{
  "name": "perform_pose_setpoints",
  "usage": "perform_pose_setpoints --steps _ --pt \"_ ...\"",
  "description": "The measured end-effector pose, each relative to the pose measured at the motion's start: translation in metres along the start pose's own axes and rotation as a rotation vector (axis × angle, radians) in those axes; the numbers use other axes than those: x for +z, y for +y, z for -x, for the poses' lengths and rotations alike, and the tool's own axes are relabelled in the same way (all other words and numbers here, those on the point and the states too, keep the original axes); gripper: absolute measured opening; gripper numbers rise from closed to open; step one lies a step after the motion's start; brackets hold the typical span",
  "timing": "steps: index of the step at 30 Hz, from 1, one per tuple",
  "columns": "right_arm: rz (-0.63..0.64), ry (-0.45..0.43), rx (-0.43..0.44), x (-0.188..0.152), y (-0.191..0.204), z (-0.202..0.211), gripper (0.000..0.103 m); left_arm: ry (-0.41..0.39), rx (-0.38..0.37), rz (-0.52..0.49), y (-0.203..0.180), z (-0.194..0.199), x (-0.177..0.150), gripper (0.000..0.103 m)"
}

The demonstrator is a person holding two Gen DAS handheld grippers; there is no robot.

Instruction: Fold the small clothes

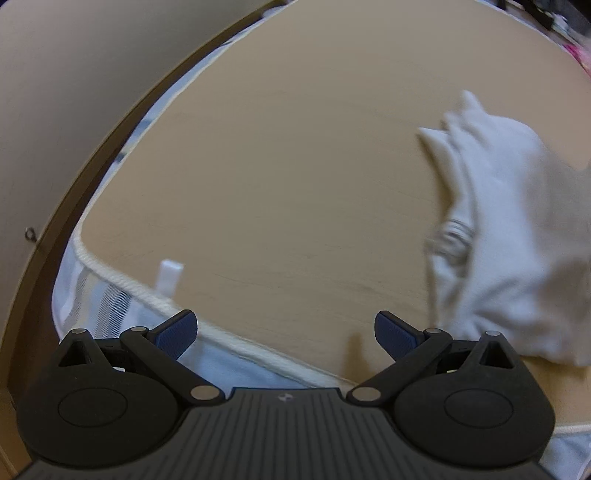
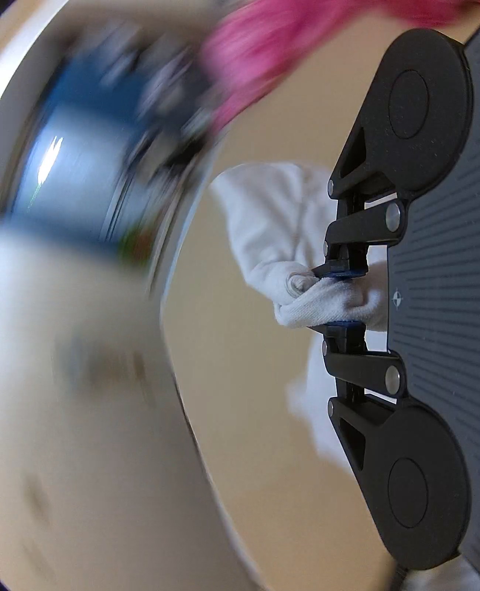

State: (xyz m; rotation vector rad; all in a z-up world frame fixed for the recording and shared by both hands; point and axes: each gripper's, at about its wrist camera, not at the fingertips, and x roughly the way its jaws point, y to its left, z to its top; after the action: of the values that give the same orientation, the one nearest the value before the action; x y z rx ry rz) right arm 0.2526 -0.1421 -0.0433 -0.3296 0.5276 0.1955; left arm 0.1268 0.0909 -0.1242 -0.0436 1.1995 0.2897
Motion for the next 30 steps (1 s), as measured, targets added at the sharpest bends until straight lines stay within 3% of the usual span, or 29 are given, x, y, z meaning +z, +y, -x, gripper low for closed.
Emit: perform_pose_setpoints --steps 3,5,6,7,9,11,13,15,18,21,22,24,25,27,30 --pt "0.262 0.105 0.144 -0.026 0.092 -0.021 0.024 0.029 0.012 0.028 0.016 -0.011 0.002 0.102" --pt "0.35 0.172 0.22 -0.05 0.126 -0.031 0.026 0.045 0.006 0.028 0.022 -0.016 0.002 0.102" --pt "0.366 0.186 0.228 -0.06 0.136 -0.03 0.035 0.048 -0.001 0.03 0.023 -0.017 0.001 0.102" --pt "0.361 0.173 0.223 -0.066 0.139 -0.025 0.039 0.047 -0.013 0.034 0.025 -0.017 0.001 0.102" --pt "0.301 0.164 0.281 -0.067 0.128 -0.013 0.058 0.047 -0.048 0.044 0.026 -0.017 0.003 0.102" --pt "0.212 0.193 0.376 -0.064 0.111 -0.003 0.063 0.041 -0.097 0.052 0.022 -0.012 0.006 0.102" --pt "0.106 0.183 0.408 -0.063 0.088 0.013 0.063 0.011 -0.153 0.048 0.014 0.001 0.008 0.102" --pt "-0.009 0.163 0.357 -0.067 0.063 0.028 0.063 -0.022 -0.217 0.035 0.005 0.014 0.009 0.102" --pt "-0.143 0.122 0.164 -0.074 0.015 0.033 0.059 -0.037 -0.322 -0.01 -0.018 0.029 0.011 0.102" --pt "-0.14 0.18 0.031 -0.089 -0.012 0.018 0.047 -0.021 -0.338 -0.097 -0.051 0.03 0.013 0.102" --pt "-0.141 0.204 0.027 -0.094 -0.015 0.012 0.046 -0.023 -0.305 -0.13 -0.062 0.025 0.014 0.103" --pt "-0.141 0.239 0.04 -0.105 -0.013 0.004 0.046 -0.03 -0.132 -0.181 -0.071 0.006 0.013 0.103" --pt "-0.139 0.265 0.049 -0.111 -0.011 0.0 0.045 -0.01 -0.106 -0.176 -0.065 -0.004 0.014 0.103" --pt "-0.162 0.298 0.06 -0.12 -0.008 -0.005 0.045 0.046 -0.194 -0.044 -0.029 -0.019 0.014 0.103" --pt "-0.161 0.329 0.069 -0.132 -0.011 -0.004 0.046 0.086 -0.114 0.082 0.01 -0.03 0.016 0.102"
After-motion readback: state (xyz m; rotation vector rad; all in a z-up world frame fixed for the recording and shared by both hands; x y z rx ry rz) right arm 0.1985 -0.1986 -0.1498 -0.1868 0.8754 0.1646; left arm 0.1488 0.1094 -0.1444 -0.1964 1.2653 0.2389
